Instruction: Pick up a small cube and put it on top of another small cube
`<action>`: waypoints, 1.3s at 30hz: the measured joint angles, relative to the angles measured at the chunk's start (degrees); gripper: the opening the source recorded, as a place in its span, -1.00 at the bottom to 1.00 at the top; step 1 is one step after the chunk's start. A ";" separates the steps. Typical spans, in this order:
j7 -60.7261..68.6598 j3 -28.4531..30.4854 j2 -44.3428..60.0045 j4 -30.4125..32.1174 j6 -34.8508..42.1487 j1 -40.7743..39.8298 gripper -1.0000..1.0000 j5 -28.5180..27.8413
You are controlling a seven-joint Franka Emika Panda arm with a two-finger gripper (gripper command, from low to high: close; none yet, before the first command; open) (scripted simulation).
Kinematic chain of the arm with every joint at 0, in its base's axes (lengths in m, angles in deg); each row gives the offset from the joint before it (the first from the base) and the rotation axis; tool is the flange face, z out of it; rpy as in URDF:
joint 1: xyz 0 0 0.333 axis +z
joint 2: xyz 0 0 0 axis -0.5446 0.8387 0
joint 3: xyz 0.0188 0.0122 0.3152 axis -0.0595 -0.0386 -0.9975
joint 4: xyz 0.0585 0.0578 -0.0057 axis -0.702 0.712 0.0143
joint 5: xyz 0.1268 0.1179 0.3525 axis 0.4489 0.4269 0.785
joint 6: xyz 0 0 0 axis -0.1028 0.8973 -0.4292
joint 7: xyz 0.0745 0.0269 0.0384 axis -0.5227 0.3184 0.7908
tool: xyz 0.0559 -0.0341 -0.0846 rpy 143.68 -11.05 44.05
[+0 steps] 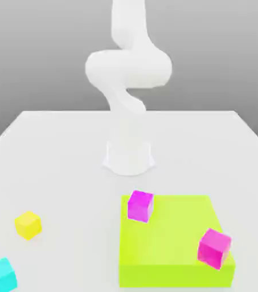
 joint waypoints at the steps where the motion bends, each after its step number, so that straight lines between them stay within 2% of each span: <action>1: -0.57 0.43 2.26 -0.11 -0.62 -0.47 0.00 0.17; 29: -12.23 11.03 60.73 -2.95 -16.50 -13.90 0.00 8.65; 34: -10.75 8.77 71.13 -4.92 -23.13 -16.61 0.00 11.75; 35: -10.50 8.41 72.20 -5.16 -23.94 -16.90 -1.00 12.10; 39: -10.50 8.40 72.20 -5.16 -23.96 -16.91 -1.00 12.11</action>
